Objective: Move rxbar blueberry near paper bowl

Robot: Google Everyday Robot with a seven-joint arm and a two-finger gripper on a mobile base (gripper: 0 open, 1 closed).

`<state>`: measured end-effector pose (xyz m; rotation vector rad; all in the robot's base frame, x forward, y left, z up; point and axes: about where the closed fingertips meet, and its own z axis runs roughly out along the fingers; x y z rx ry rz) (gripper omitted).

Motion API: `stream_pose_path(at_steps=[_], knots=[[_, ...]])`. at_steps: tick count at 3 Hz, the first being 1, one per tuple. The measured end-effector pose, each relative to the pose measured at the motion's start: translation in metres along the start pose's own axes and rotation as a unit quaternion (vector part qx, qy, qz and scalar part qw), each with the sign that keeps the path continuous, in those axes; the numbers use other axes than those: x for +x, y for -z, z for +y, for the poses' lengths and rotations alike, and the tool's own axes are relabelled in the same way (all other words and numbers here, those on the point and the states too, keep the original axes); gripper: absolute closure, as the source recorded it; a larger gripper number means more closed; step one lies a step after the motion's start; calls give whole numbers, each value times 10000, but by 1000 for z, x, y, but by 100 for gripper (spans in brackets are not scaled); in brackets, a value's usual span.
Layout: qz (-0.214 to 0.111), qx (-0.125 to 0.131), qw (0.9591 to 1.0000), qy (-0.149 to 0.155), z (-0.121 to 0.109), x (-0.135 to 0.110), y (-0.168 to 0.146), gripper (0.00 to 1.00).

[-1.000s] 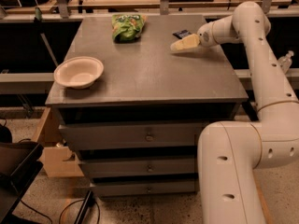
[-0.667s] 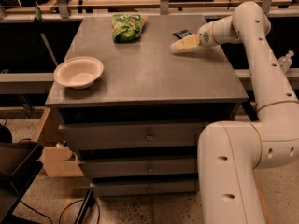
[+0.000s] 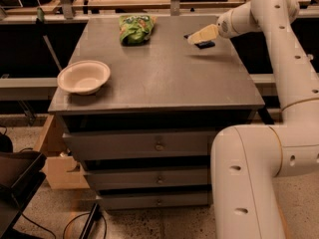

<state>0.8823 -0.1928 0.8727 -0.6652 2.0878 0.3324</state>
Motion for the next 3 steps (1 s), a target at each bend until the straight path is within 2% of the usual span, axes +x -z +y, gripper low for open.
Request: stream_pose_path(at_steps=[1, 2, 3], knots=[[119, 369, 9990, 205, -3, -18, 7, 0], [-24, 546, 9982, 259, -16, -16, -5, 0], [-40, 543, 9982, 254, -16, -16, -6, 0]])
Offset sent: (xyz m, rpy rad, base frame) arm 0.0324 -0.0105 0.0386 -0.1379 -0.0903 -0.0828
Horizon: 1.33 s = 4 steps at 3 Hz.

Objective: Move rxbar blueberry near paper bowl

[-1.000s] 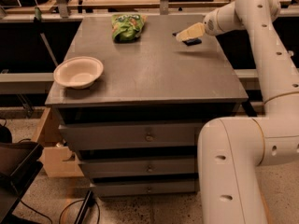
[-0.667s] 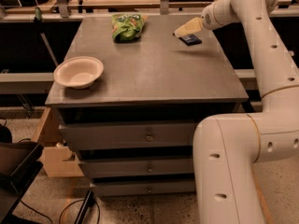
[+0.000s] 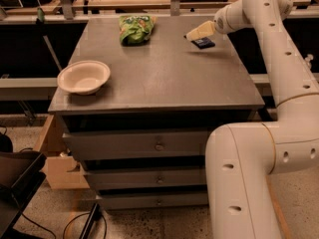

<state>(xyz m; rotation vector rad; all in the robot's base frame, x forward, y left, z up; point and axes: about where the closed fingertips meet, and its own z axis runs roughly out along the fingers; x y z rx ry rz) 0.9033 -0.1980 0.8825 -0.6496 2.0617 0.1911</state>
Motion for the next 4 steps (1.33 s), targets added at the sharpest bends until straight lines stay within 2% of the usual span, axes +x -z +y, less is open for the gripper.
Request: stream_pose_path(at_steps=[2, 4], knots=[[-328, -113, 9984, -452, 0, 8, -30, 0], [-231, -16, 9983, -544, -3, 25, -50, 0]])
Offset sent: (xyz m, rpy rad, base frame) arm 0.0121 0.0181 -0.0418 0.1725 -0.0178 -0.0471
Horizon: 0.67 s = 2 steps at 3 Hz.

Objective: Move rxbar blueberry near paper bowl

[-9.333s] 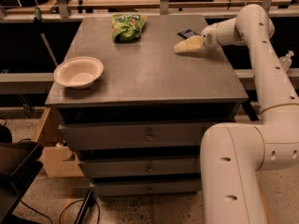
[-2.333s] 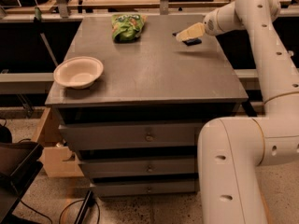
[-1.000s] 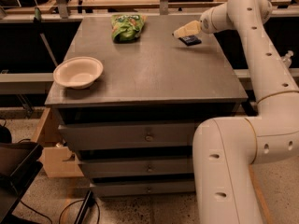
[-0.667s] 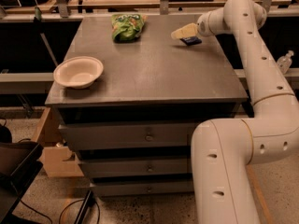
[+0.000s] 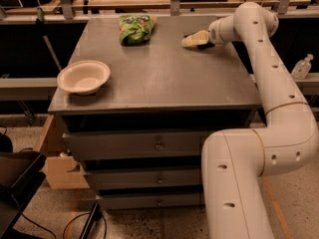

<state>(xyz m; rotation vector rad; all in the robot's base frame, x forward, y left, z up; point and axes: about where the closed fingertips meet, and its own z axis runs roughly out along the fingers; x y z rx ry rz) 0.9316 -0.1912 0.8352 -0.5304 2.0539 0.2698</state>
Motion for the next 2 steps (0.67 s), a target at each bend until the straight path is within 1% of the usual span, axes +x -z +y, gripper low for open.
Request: stream_pose_path(at_steps=[1, 2], knots=[[158, 46, 9998, 64, -1, 13, -9, 18], [178, 49, 9998, 73, -1, 13, -10, 41]])
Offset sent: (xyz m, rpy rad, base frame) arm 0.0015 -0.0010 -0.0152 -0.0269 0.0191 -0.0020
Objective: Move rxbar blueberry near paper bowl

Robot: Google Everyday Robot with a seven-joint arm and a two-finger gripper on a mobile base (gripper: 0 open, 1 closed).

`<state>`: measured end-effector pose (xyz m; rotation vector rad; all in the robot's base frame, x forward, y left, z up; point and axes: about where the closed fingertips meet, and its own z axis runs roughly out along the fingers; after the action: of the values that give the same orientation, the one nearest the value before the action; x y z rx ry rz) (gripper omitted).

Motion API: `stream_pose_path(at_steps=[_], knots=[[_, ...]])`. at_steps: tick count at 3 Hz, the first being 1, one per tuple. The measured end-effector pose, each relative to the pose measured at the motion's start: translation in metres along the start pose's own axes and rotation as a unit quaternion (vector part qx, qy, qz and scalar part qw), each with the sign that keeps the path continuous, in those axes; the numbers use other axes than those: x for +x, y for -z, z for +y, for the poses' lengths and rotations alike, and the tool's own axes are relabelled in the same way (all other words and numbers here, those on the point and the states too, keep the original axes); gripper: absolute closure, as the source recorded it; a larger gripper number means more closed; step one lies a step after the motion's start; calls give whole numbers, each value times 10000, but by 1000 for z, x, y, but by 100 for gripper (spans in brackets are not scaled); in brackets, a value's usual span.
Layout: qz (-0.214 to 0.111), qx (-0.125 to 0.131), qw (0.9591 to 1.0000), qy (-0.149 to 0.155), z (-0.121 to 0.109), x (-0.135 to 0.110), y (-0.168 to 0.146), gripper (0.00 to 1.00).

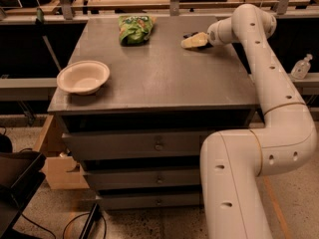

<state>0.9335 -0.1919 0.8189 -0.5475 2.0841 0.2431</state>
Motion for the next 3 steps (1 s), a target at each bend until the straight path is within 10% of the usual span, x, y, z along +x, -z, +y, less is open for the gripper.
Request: stream_pose_path(at_steps=[3], knots=[[0, 0, 10000, -1, 3, -14, 13, 100]])
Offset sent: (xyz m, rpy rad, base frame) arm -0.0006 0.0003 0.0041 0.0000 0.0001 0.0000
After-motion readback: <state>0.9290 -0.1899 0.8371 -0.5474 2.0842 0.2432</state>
